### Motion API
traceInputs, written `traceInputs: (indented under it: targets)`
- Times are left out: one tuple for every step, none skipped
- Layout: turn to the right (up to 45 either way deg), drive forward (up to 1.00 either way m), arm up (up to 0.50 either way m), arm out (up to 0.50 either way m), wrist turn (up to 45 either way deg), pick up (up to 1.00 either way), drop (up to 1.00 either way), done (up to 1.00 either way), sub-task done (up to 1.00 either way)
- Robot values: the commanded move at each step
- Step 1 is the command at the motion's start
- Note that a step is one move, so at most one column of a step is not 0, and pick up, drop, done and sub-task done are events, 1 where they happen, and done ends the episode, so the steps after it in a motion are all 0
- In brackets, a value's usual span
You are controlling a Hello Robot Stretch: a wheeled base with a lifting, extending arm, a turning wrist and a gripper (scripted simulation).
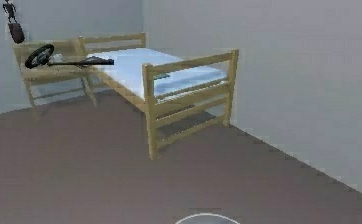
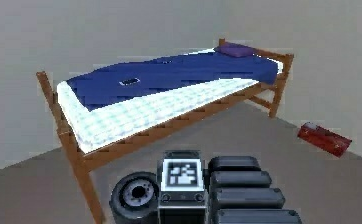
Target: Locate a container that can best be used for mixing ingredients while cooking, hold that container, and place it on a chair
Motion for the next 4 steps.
traceInputs:
  targets:
    - [-27.0, 0.00, 0.00, 0.00, 0.0, 0.00, 0.00, 0.00, 0.00]
    - [45.0, 0.00, 0.00, 0.00, 0.0, 0.00, 0.00, 0.00, 0.00]
    - [33.0, 0.00, 0.00, 0.00, 0.0, 0.00, 0.00, 0.00, 0.00]
    - [-45.0, 0.00, 0.00, 0.00, 0.0, 0.00, 0.00, 0.00, 0.00]
